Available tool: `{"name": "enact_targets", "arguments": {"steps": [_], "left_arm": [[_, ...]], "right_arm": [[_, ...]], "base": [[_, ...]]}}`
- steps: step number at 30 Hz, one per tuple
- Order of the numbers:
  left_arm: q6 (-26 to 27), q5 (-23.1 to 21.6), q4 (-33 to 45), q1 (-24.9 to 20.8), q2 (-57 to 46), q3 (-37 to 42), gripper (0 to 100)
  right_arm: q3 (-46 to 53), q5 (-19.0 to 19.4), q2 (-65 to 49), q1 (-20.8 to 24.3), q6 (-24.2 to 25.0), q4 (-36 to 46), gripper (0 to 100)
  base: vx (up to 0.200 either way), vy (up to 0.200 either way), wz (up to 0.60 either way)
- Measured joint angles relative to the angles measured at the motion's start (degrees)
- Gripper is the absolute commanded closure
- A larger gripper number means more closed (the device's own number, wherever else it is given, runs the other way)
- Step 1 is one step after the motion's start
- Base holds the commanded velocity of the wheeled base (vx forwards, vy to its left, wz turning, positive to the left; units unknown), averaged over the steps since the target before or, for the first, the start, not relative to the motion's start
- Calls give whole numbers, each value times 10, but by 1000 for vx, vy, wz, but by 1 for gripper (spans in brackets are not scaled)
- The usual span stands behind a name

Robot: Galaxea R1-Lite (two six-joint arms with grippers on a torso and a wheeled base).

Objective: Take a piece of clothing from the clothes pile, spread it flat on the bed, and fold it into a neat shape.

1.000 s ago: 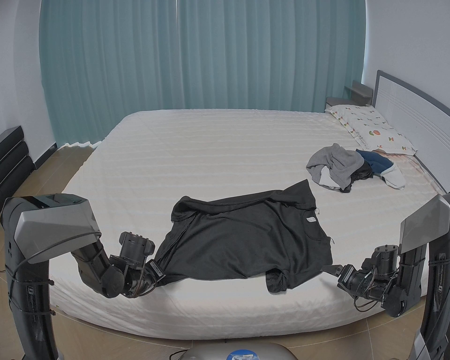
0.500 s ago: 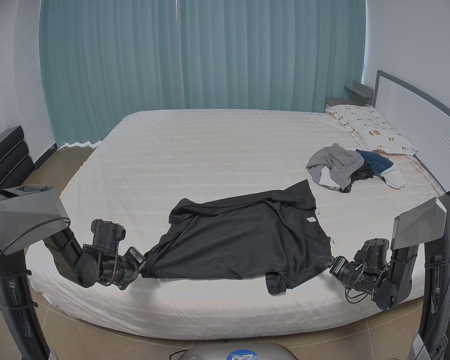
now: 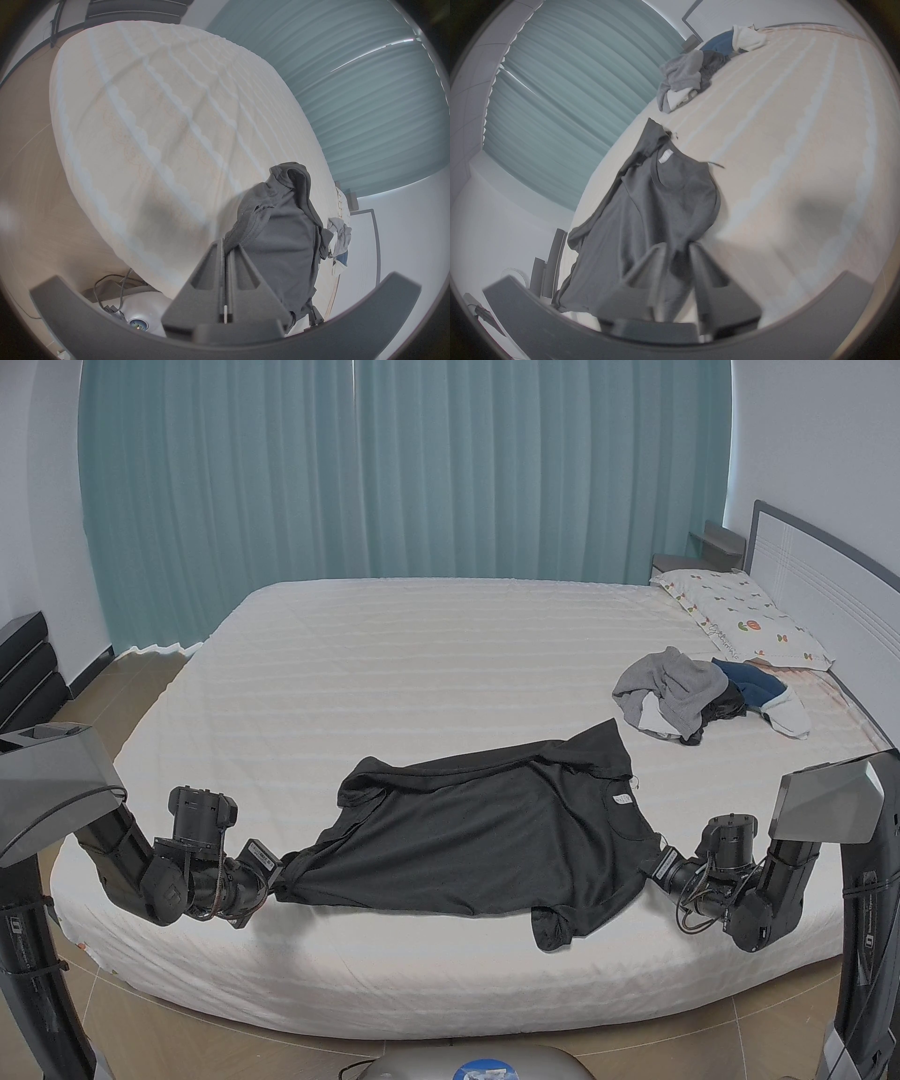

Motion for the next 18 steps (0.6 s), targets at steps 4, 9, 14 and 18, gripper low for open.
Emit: {"name": "enact_targets", "arguments": {"steps": [4,9,14,18], "left_arm": [[-15,3,-5,2,1,-8,100],[-47,8,-15,6,4,-24,100],[-62,24,-34,15,13,-39,100],[-66,43,-50,21,24,-49,100]], "right_arm": [[-42,0,-11,-6,0,56,100],[-126,0,-25,-8,0,148,100],[-220,-1,-28,-7,1,231,100],[-285,-8,-20,-2,1,285,100]], "base": [[0,0,0],[0,0,0],[0,0,0],[0,0,0]]}}
